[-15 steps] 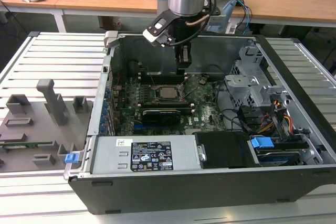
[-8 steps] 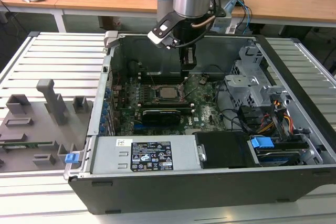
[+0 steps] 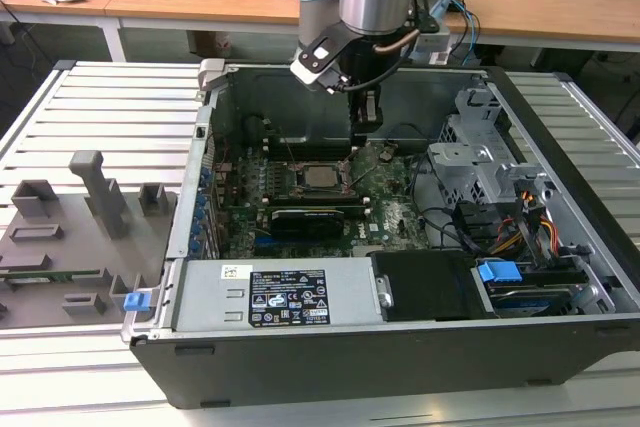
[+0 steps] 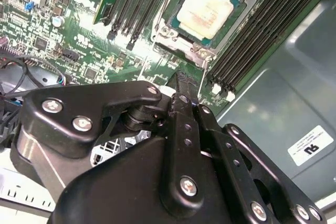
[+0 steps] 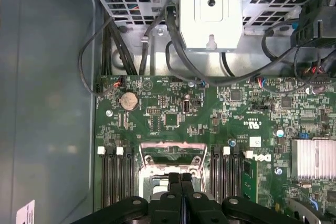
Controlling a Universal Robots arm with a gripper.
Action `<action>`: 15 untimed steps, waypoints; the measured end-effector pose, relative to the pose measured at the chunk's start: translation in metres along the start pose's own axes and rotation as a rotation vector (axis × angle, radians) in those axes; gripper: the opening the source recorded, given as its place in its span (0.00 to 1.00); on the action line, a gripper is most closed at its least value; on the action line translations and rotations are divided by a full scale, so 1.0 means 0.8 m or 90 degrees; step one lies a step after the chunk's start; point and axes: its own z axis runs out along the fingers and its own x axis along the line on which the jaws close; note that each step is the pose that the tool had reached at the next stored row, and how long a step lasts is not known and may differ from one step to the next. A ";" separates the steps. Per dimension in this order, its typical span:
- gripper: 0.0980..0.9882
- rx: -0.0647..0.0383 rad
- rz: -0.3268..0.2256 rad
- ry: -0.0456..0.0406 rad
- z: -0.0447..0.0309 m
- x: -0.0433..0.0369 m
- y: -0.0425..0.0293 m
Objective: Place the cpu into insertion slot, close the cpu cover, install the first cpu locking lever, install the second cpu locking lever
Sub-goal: 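Close the cpu cover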
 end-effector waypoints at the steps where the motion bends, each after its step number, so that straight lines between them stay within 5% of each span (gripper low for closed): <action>1: 0.01 0.000 0.000 0.0000 0.0001 0.000 0.0015; 9: 0.01 0.001 0.000 0.0001 0.0009 0.000 0.0156; 15: 0.01 0.002 0.000 0.0000 0.0020 0.000 0.0387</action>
